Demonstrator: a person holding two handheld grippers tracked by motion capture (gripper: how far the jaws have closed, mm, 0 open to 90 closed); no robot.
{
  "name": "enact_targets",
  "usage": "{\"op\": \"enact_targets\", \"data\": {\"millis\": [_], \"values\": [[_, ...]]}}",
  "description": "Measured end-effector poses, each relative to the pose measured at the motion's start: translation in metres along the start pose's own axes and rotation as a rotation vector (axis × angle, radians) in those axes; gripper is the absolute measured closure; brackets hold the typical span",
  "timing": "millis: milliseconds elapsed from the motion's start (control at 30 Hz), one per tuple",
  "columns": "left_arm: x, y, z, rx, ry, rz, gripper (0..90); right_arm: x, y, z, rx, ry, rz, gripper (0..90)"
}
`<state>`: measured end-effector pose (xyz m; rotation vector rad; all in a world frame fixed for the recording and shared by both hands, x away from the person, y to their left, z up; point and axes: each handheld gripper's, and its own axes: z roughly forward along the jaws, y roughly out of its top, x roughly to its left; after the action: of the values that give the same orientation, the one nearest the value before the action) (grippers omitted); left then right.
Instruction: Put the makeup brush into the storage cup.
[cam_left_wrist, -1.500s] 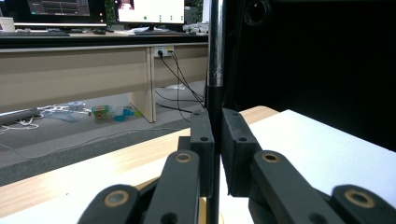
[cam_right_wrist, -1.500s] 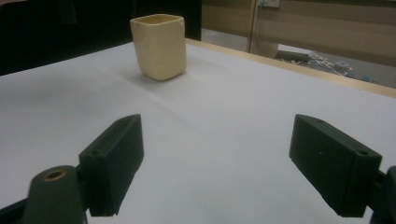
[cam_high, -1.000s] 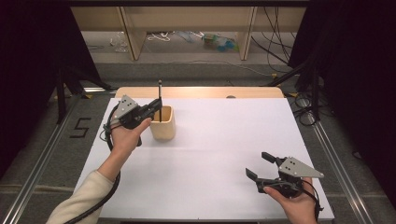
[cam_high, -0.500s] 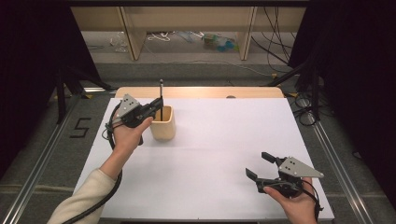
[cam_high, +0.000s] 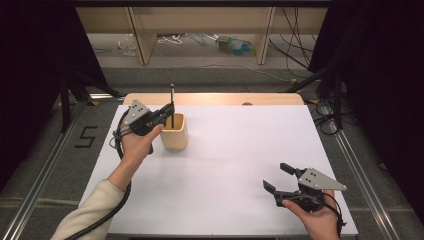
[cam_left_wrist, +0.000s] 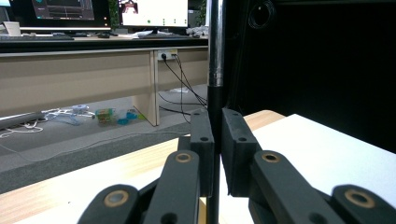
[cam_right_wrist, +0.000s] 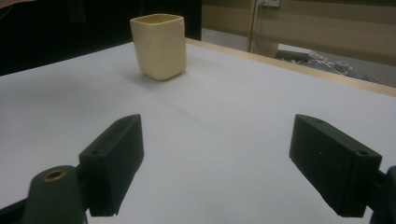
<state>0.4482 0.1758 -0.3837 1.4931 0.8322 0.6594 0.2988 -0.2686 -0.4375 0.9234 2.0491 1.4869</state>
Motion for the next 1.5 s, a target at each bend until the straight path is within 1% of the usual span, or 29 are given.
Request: {"op": "enact_targets", "data": {"millis": [200,233,400,433,533,600,633,667,767,800,900,967,1000,1033,1100,1133,1167,1233,1400,1500], "values": [[0.002,0.000,0.001,0.000,0.002,0.006,83.6,0.000,0.000,0.000,0.000,-0.004,-0.001,19.0],[0.002,-0.001,0.001,-0.001,0.003,0.000,83.6,0.000,0.000,0.000,0.001,-0.005,-0.002,19.0],[0.003,-0.001,0.002,0.001,0.004,0.011,83.6,0.000,0.000,0.000,0.007,-0.001,0.002,19.0],[0.003,-0.001,0.003,0.000,0.002,0.005,83.6,0.000,0.000,0.000,0.006,-0.003,-0.004,19.0],[0.003,-0.001,0.003,0.000,0.003,0.008,83.6,0.000,0.000,0.000,0.001,-0.003,-0.003,19.0],[0.003,-0.001,0.004,-0.002,0.005,0.004,83.6,0.000,0.000,0.000,0.004,-0.001,0.004,19.0],[0.003,-0.001,0.004,-0.001,-0.004,0.001,83.6,0.000,0.000,0.000,0.005,0.000,0.004,19.0],[0.003,-0.001,0.004,0.001,-0.002,-0.002,83.6,0.000,0.000,0.000,0.005,0.000,0.004,19.0],[0.004,-0.002,0.005,0.000,-0.002,0.000,83.6,0.000,0.000,0.000,0.001,-0.003,-0.003,19.0],[0.004,-0.002,0.006,-0.001,-0.002,0.003,83.5,0.000,0.000,0.000,0.004,-0.001,0.004,19.0],[0.005,-0.003,0.007,-0.003,-0.002,0.017,83.6,0.000,0.000,0.000,0.006,0.001,0.005,19.0],[0.006,-0.003,0.007,-0.004,-0.002,0.023,83.6,0.000,-0.001,0.000,0.002,-0.005,-0.006,19.0],[0.006,-0.003,0.007,-0.004,-0.002,0.023,83.6,0.000,-0.001,0.000,0.002,-0.005,-0.006,19.0],[0.005,-0.003,0.008,-0.005,-0.002,0.017,83.6,0.001,0.000,0.000,0.006,-0.003,0.004,19.0],[0.005,-0.003,0.009,-0.007,-0.002,0.016,83.6,0.000,0.000,0.000,0.005,-0.003,0.003,19.0],[0.006,-0.003,0.010,-0.010,-0.007,0.024,83.6,0.000,0.000,0.000,0.005,-0.003,0.003,19.0],[0.005,-0.003,0.009,-0.005,0.006,0.013,83.6,0.000,0.000,0.000,0.001,-0.005,-0.005,19.0],[0.005,-0.004,0.011,-0.006,0.005,0.005,83.6,0.000,0.000,0.000,0.005,-0.003,0.003,19.0],[0.006,-0.005,0.011,-0.003,0.008,0.019,83.6,0.000,-0.001,0.000,0.004,-0.003,-0.003,18.9],[0.006,-0.005,0.011,-0.002,0.011,0.017,83.6,0.000,-0.001,0.001,0.001,-0.002,-0.004,19.0]]}}
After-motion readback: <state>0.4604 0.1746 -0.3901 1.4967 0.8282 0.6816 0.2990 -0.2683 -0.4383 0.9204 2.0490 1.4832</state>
